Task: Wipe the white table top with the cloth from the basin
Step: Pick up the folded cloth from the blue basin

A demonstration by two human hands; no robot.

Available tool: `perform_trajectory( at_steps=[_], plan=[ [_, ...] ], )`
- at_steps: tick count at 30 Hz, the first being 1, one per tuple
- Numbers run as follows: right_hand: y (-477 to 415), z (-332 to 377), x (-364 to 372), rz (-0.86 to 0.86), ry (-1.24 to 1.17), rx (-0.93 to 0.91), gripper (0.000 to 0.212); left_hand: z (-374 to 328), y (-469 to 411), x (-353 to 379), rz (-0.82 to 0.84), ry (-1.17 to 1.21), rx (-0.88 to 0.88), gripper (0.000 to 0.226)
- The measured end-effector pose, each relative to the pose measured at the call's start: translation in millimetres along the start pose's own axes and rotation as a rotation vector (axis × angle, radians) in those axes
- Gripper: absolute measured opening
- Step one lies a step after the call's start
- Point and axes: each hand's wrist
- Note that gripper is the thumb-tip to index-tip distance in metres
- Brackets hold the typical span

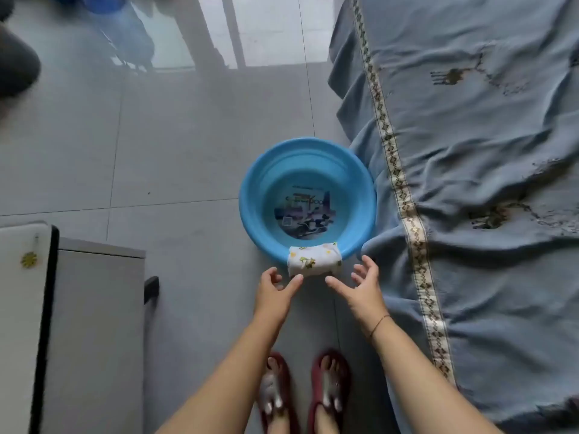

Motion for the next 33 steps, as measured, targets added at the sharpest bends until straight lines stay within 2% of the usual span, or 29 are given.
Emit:
perform_trajectory(
  at_steps=[4,6,8,11,14,17,19,24,29,33],
  plan=[
    [-41,-13,10,-0.001,0.031,0.039,0.105,27,-37,14,-0.052,0.089,-0.108,0.079],
    [-60,-19,14,-0.034,-0.005,0.045,0.103,40,-51,21,-0.049,0.106,-0.137,0.082],
    [-77,-20,16,-0.028,-0.092,0.054,0.092,48,-65,28,-0.037,0.145,-0.136,0.080],
    [-94,-22,20,0.047,-0.213,0.038,0.054,55,-79,37,-0.061,0.207,-0.117,0.069],
    [-98,-24,23,0.027,-0.187,0.022,0.025,55,-83,44,-0.089,0.207,-0.110,0.054],
    [-95,-26,23,-0.059,-0.074,0.053,0.021,49,-81,46,-0.103,0.229,-0.128,0.035],
    [-90,-25,22,-0.045,-0.070,0.088,0.022,44,-79,45,-0.094,0.265,-0.161,0.021],
    [-69,-4,20,0.075,-0.160,0.057,0.012,20,-68,34,-0.060,0.301,-0.270,0.016],
    [-29,30,17,0.095,-0.101,-0.085,0.005,-23,-41,6,-0.012,0.203,-0.058,0.010],
    [20,68,17,0.137,-0.096,-0.168,0.013,-73,-8,-24,-0.035,0.230,0.096,0.010]
  ],
)
Point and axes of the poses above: each hand's wrist, its own y-axis away from the middle knuckle, its own x-axis out of the palm, z = x × y, and after that the axes turned 15 degrees about x, right-handed
